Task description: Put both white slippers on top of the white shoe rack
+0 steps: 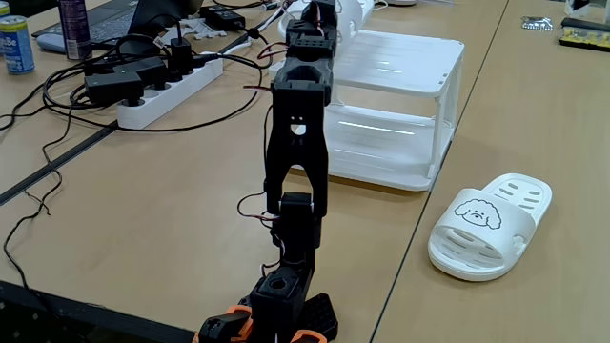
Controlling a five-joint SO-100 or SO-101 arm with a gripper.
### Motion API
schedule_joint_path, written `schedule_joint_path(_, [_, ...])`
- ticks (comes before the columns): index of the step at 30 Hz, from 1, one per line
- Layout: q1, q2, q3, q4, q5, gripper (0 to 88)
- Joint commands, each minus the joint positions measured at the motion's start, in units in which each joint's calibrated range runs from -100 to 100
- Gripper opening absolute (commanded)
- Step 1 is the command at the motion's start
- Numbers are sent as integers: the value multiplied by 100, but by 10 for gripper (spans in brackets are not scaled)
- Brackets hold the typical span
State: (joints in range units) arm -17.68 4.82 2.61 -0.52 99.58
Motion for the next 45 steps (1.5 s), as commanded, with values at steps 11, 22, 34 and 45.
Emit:
schedule_joint_path(11, [-157, -125, -599, -9, 42, 8])
schedule_joint_path(22, [-83, -108, -563, -9, 42, 8])
schedule_joint_path(34, [-25, -74, -509, -9, 42, 8])
schedule_joint_path(45, [164, -66, -491, -18, 42, 41])
